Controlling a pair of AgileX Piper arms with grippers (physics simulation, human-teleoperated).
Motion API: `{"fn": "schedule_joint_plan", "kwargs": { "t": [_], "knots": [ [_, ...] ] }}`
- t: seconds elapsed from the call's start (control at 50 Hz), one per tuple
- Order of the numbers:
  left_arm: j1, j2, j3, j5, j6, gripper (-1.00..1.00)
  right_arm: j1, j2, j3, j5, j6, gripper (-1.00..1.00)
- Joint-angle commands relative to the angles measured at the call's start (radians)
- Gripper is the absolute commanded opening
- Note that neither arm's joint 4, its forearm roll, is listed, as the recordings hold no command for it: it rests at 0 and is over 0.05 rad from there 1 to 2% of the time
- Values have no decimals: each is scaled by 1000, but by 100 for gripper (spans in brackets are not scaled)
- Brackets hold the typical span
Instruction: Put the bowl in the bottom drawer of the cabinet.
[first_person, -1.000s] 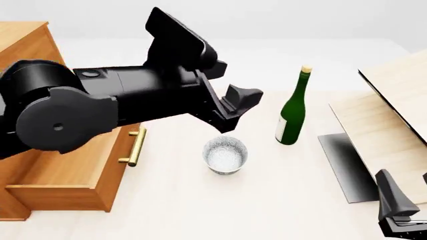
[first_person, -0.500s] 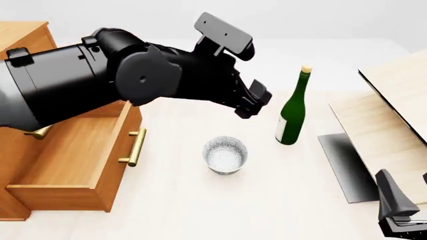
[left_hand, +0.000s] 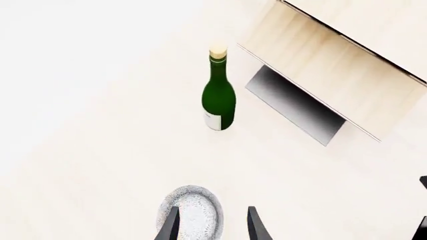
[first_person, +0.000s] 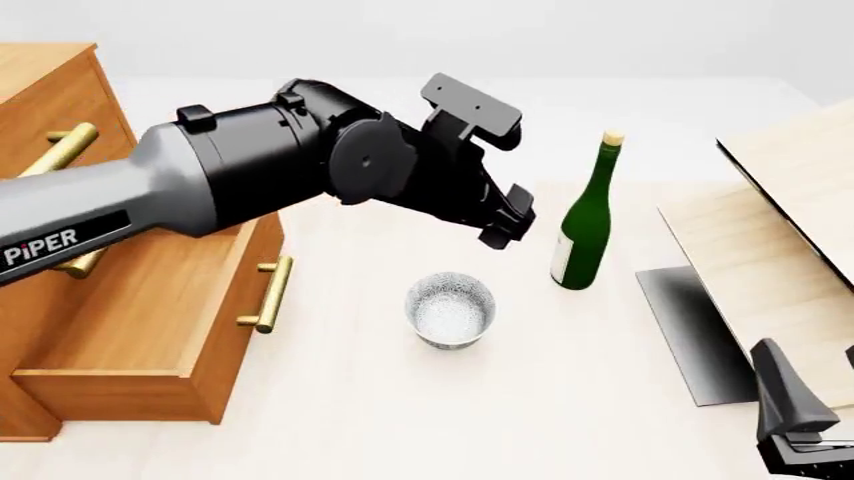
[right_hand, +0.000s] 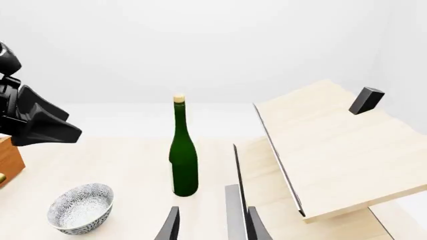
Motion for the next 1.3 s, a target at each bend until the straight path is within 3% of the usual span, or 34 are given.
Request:
{"fn": "schedule_joint_plan", "kwargs": {
  "t": [0.02,0.38,0.68,1.3],
  "knots": [
    [4,63,-32,27,-14,100,0,0,0,0,0,100],
    [-10,149,-56,31,-49,100,0,0,0,0,0,100],
    [17,206,-74,46,-38,100,0,0,0,0,0,100],
    [-1,266,-26,-26,-84,100,0,0,0,0,0,100]
  ]
}}
